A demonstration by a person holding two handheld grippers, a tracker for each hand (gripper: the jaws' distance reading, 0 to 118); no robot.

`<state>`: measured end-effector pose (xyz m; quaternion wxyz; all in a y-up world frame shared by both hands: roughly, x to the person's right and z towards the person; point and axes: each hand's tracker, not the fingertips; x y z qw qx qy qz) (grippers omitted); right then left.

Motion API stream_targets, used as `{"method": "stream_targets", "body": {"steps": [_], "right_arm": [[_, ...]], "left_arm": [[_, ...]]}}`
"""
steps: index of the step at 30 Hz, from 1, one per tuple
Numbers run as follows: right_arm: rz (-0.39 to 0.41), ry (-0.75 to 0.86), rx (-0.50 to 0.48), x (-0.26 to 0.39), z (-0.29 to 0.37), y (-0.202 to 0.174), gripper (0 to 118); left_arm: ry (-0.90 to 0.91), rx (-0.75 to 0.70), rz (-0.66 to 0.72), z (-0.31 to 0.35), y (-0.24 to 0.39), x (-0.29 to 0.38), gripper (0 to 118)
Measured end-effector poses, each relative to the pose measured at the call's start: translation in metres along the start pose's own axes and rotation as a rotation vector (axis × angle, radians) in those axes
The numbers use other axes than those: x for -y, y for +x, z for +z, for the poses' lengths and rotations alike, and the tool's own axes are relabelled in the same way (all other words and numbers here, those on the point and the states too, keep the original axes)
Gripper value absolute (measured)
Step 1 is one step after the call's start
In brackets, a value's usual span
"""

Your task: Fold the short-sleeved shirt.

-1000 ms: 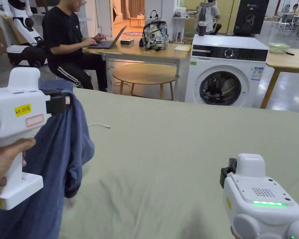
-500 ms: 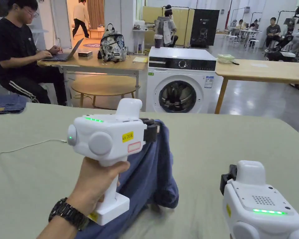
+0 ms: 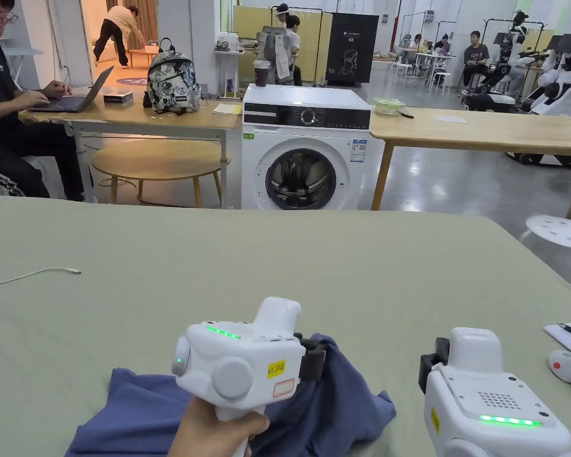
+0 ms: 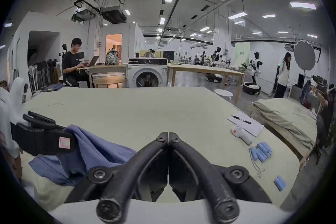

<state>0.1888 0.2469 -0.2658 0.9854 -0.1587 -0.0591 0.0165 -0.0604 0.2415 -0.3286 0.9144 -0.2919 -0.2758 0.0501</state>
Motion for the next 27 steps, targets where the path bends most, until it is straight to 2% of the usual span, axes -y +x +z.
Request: {"method": "stream_targets", "body": {"steps": [1,2,6,12,13,15,16,22,27], "right_arm": [[-0.001,-0.001,-0.005,0.001,0.000,-0.001,0],[-0.001,-0.003,-0.011,0.001,0.000,-0.002,0],[-0.001,0.008,-0.043,-0.003,0.000,-0.011,0],[-0.007,0.035,-0.093,-0.014,0.005,-0.033,0],[-0.009,0.039,-0.098,-0.015,0.006,-0.037,0],[-0.010,0.046,-0.113,-0.016,0.005,-0.042,0],[-0.012,0.046,-0.121,-0.017,0.005,-0.044,0],[-0.010,0.048,-0.149,-0.016,0.003,-0.056,0],[-0.001,0.029,-0.159,-0.015,-0.001,-0.062,0]], "left_arm": [[0.002,0.001,-0.002,0.005,-0.002,0.001,64],[0.007,-0.004,-0.002,0.011,-0.002,0.001,61],[0.078,-0.026,0.022,0.046,-0.012,0.005,66],[0.169,-0.208,0.038,0.097,-0.034,0.024,65],[0.176,-0.241,0.046,0.104,-0.038,0.029,57],[0.170,-0.294,0.069,0.116,-0.049,0.041,13],[0.154,-0.324,0.075,0.120,-0.054,0.047,0],[0.088,-0.401,0.171,0.141,-0.090,0.076,0],[0.055,-0.455,0.258,0.146,-0.145,0.067,0]]}}
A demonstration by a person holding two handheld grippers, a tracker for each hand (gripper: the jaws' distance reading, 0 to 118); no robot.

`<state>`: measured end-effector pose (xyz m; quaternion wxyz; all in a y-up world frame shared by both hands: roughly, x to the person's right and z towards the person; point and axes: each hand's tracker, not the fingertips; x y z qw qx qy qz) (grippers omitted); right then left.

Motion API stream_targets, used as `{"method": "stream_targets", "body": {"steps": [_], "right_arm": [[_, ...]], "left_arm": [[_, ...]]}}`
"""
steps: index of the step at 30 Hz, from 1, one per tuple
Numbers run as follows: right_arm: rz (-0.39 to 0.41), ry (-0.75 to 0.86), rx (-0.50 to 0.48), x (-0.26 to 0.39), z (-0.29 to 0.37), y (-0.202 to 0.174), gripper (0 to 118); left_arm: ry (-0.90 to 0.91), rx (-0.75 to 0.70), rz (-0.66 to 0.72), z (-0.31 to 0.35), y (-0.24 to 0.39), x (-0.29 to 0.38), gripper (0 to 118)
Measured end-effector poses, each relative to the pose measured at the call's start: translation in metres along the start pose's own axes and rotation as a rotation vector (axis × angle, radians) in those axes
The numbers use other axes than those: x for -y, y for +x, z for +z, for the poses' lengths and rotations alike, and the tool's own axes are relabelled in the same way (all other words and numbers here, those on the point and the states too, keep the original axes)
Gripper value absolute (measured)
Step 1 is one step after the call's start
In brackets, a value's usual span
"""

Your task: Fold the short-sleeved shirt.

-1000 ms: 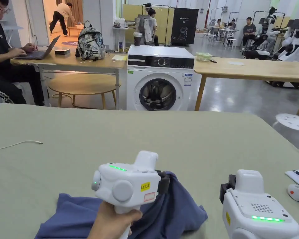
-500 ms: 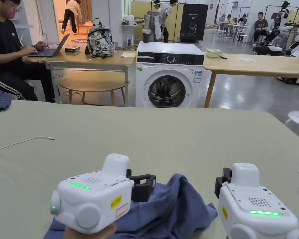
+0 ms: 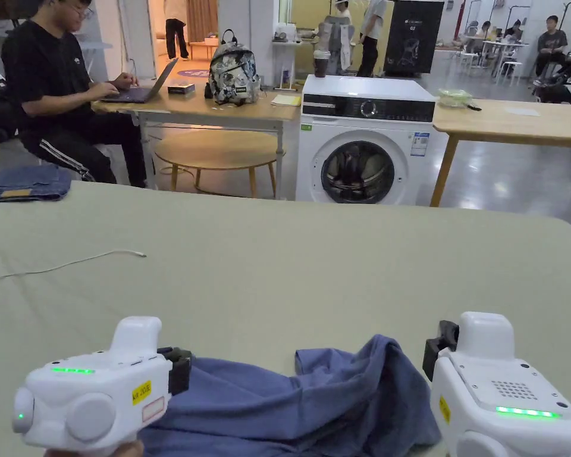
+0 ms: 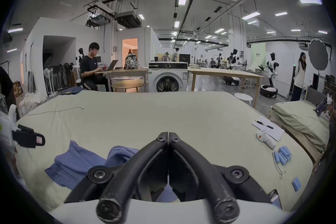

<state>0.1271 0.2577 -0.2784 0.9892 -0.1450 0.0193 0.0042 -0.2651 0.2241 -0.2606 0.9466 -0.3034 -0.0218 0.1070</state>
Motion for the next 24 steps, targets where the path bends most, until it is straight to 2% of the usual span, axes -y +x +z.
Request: {"method": "stream_targets", "body": {"steps": [10,11,14,15,19,22,24], "right_arm": [[0.000,-0.041,0.013,0.004,-0.022,0.005,0],[0.001,-0.045,0.017,0.005,-0.024,0.007,0],[0.006,-0.060,0.026,0.011,-0.032,0.013,0],[0.007,-0.065,0.029,0.012,-0.034,0.014,0],[0.007,-0.093,0.046,0.018,-0.040,0.019,0],[0.005,-0.110,0.060,0.024,-0.045,0.027,0],[0.007,-0.121,0.071,0.025,-0.042,0.027,0]], "left_arm": [[-0.247,-0.041,0.043,-0.118,-0.069,-0.072,0],[-0.277,-0.057,0.043,-0.129,-0.071,-0.075,8],[-0.356,-0.082,0.042,-0.153,-0.067,-0.075,59],[-0.381,-0.092,0.050,-0.163,-0.067,-0.074,65],[-0.501,-0.137,0.069,-0.198,-0.066,-0.061,67],[-0.548,-0.163,0.021,-0.214,-0.060,-0.048,67],[-0.508,-0.202,-0.039,-0.209,-0.049,-0.043,60]]}}
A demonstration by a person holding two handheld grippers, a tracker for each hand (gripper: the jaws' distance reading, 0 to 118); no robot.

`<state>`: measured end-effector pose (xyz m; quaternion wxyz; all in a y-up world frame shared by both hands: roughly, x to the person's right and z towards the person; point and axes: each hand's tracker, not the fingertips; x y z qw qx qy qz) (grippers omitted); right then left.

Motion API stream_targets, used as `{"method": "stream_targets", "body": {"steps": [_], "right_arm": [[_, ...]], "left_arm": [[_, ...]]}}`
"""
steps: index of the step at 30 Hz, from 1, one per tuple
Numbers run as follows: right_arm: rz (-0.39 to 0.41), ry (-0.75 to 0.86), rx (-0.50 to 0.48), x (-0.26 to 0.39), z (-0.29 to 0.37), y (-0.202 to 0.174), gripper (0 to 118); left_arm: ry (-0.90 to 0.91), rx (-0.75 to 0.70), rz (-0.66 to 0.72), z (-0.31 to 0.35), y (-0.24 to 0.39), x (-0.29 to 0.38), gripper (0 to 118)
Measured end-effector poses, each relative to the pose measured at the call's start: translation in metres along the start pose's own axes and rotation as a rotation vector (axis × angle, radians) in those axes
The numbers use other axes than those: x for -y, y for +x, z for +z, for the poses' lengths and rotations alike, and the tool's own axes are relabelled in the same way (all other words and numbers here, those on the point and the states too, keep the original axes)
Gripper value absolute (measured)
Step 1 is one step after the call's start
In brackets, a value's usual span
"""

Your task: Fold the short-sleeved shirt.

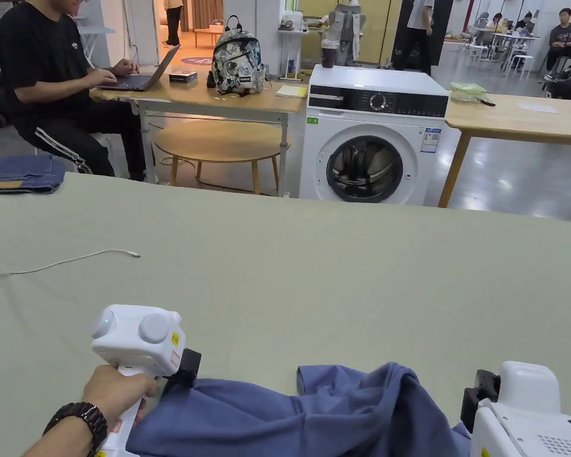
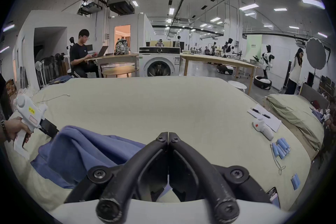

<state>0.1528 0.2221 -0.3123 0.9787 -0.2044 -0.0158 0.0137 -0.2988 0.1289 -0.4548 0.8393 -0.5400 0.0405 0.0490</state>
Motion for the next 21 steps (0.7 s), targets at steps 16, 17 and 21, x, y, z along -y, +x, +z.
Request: {"method": "stream_targets", "body": {"steps": [16,17,21], "right_arm": [[-0.022,-0.365,-0.098,0.004,-0.080,0.044,13],[-0.029,-0.392,-0.124,0.006,-0.088,0.042,37],[-0.077,-0.544,-0.126,0.019,-0.123,0.040,75]], "left_arm": [[0.188,0.124,-0.024,0.075,-0.006,0.032,1],[0.199,0.130,-0.028,0.083,-0.004,0.040,1],[0.234,0.142,-0.008,0.098,-0.003,0.061,1]]}}
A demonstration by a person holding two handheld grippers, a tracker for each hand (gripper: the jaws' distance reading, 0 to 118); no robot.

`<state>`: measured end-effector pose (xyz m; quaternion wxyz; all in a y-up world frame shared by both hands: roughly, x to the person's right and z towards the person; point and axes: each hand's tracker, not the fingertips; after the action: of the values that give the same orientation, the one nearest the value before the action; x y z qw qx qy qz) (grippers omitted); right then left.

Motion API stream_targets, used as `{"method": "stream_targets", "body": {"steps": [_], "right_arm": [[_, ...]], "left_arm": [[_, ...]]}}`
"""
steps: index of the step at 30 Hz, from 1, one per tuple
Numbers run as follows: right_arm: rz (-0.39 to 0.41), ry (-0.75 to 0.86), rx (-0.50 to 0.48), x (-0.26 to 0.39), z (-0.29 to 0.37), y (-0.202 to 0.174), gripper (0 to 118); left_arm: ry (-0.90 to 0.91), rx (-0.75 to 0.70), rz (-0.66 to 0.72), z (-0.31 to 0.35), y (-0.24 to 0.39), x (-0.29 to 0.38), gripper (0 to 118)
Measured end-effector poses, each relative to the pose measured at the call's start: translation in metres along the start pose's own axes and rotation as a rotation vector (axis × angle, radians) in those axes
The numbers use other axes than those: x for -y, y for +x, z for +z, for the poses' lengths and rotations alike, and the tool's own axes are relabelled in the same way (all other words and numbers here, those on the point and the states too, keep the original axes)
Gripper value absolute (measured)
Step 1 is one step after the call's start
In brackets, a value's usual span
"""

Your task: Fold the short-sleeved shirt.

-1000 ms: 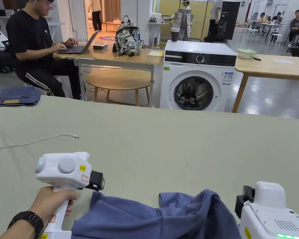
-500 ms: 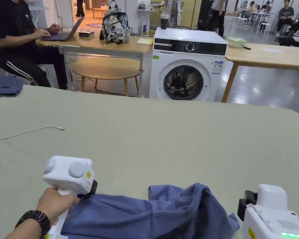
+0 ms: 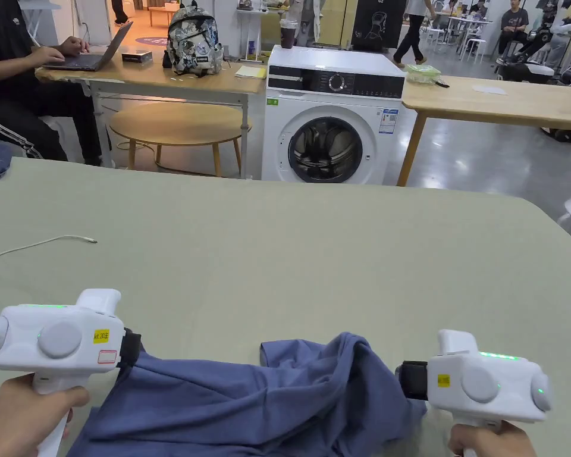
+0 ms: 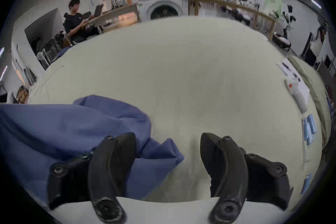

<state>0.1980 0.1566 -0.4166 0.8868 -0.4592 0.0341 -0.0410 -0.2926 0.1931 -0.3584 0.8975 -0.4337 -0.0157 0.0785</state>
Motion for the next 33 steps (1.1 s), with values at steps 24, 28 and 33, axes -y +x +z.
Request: {"method": "stream_targets", "body": {"steps": [24,28,33], "right_arm": [[0.092,0.383,0.138,-0.022,0.106,0.011,5],[0.111,0.461,0.162,-0.043,0.134,0.011,5],[0.137,0.566,0.194,-0.070,0.179,-0.002,5]], "left_arm": [[0.206,-0.048,-0.024,0.095,-0.012,-0.027,1],[0.286,-0.082,-0.021,0.132,-0.023,-0.050,1],[0.377,-0.134,-0.006,0.170,-0.049,-0.090,1]]}}
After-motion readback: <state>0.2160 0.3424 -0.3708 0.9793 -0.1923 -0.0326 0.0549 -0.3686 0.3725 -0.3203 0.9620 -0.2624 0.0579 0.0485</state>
